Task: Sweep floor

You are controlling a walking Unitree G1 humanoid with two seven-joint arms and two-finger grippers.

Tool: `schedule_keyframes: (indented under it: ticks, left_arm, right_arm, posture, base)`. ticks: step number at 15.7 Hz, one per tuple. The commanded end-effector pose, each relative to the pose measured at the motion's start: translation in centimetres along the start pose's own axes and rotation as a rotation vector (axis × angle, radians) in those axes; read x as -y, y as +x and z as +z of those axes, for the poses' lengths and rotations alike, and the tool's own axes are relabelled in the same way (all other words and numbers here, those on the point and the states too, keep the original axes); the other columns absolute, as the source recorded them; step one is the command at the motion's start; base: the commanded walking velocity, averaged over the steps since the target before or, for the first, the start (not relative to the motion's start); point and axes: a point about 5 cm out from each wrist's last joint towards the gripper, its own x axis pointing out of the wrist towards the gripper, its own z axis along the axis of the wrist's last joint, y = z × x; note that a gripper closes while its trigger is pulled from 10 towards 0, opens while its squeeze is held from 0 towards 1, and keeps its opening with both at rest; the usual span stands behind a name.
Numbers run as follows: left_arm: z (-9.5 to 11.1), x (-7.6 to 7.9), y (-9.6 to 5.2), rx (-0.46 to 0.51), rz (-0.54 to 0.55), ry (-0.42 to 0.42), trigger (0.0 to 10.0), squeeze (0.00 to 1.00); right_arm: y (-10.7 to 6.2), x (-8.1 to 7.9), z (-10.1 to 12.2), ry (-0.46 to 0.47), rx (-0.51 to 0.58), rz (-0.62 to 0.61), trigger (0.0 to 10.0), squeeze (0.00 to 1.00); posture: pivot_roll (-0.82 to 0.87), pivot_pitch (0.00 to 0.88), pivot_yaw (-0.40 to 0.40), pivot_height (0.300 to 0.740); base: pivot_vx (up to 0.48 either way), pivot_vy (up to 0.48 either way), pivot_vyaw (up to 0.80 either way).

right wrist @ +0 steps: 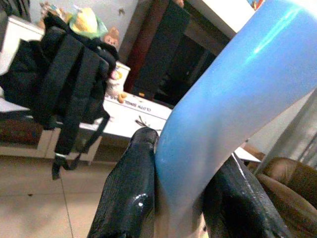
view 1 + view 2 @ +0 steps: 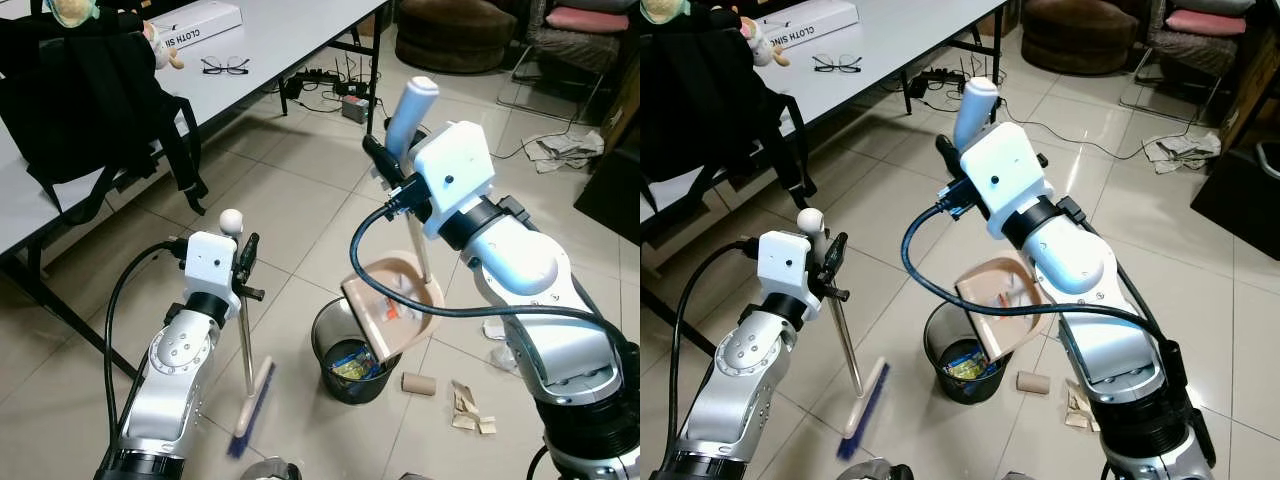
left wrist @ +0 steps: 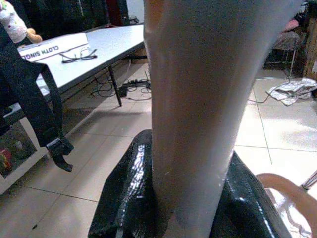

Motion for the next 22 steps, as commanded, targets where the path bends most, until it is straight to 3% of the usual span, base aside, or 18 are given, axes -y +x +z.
schedule_keyframes:
  ticks: [1, 2, 5, 13, 14, 15, 16, 17, 19, 21, 22]
  left_arm:
    - [0.5, -0.2, 0.1, 0.013, -0.002, 0.021, 10.0, 0.0]
    - [0.5, -0.1, 0.1, 0.014, -0.005, 0.022, 10.0, 0.0]
    - [0.5, 0.0, 0.1, 0.016, -0.01, 0.024, 10.0, 0.0]
    - [0.5, 0.0, 0.3, 0.013, -0.021, 0.033, 10.0, 0.0]
    - [0.5, 0.1, 0.3, 0.007, -0.027, 0.033, 10.0, 0.0]
    - [0.1, 0.3, 0.2, -0.017, -0.058, 0.028, 10.0, 0.0]
    - [-0.5, 0.9, -0.1, -0.056, -0.122, 0.019, 10.0, 0.0]
    - [-0.9, 1.3, -0.4, -0.086, -0.174, 0.023, 10.0, 0.0]
    - [-1.2, 1.5, -0.7, -0.101, -0.195, 0.022, 10.0, 0.0]
    - [-1.3, 1.4, -0.8, -0.101, -0.188, 0.016, 10.0, 0.0]
    - [-1.3, 1.4, -1.0, -0.099, -0.191, 0.022, 10.0, 0.0]
  right_arm:
    - [-0.1, -0.7, 2.0, -0.038, 0.107, 0.045, 10.0, 0.0]
    - [-0.4, -2.2, 2.5, -0.067, 0.148, 0.144, 10.0, 0.0]
    - [-0.6, -3.7, 2.7, -0.118, 0.183, 0.217, 10.0, 0.0]
    - [-0.6, -4.4, 2.1, -0.235, 0.179, 0.259, 10.0, 0.0]
    - [-0.5, -3.7, 1.9, -0.269, 0.161, 0.197, 10.0, 0.0]
    - [-0.1, -1.0, 1.6, -0.298, 0.107, -0.013, 10.0, 0.0]
    - [-0.3, 2.3, 1.5, -0.229, 0.06, -0.258, 10.0, 0.0]
    - [-0.7, 4.6, 0.9, -0.176, -0.005, -0.389, 10.0, 0.0]
    - [-1.3, 5.9, 0.4, -0.201, -0.053, -0.431, 10.0, 0.0]
    - [-4.0, 8.0, -2.7, -0.224, -0.228, -0.56, 10.0, 0.0]
    - [-4.7, 7.8, -3.8, -0.223, -0.258, -0.596, 10.0, 0.0]
  posture:
    - [-0.03, 0.062, 0.068, 0.74]
    - [-0.03, 0.062, 0.069, 0.74]
    - [-0.03, 0.065, 0.07, 0.74]
    - [-0.03, 0.063, 0.072, 0.74]
    - [-0.03, 0.062, 0.072, 0.74]
    - [-0.03, 0.062, 0.072, 0.74]
    - [-0.03, 0.062, 0.071, 0.74]
    - [-0.03, 0.062, 0.072, 0.74]
    - [-0.04, 0.061, 0.073, 0.74]
    - [-0.04, 0.059, 0.069, 0.74]
    - [-0.04, 0.057, 0.066, 0.74]
  base:
    - [0.0, 0.0, 0.0]
    - [0.0, 0.0, 0.0]
    - [0.0, 0.0, 0.0]
    - [0.0, 0.0, 0.0]
    - [0.0, 0.0, 0.0]
    - [0.0, 0.0, 0.0]
    - [0.0, 0.0, 0.0]
    - [0.0, 0.0, 0.0]
    - [0.0, 0.0, 0.0]
    - [0.0, 0.0, -0.4]
    - [0.0, 0.0, -0.8]
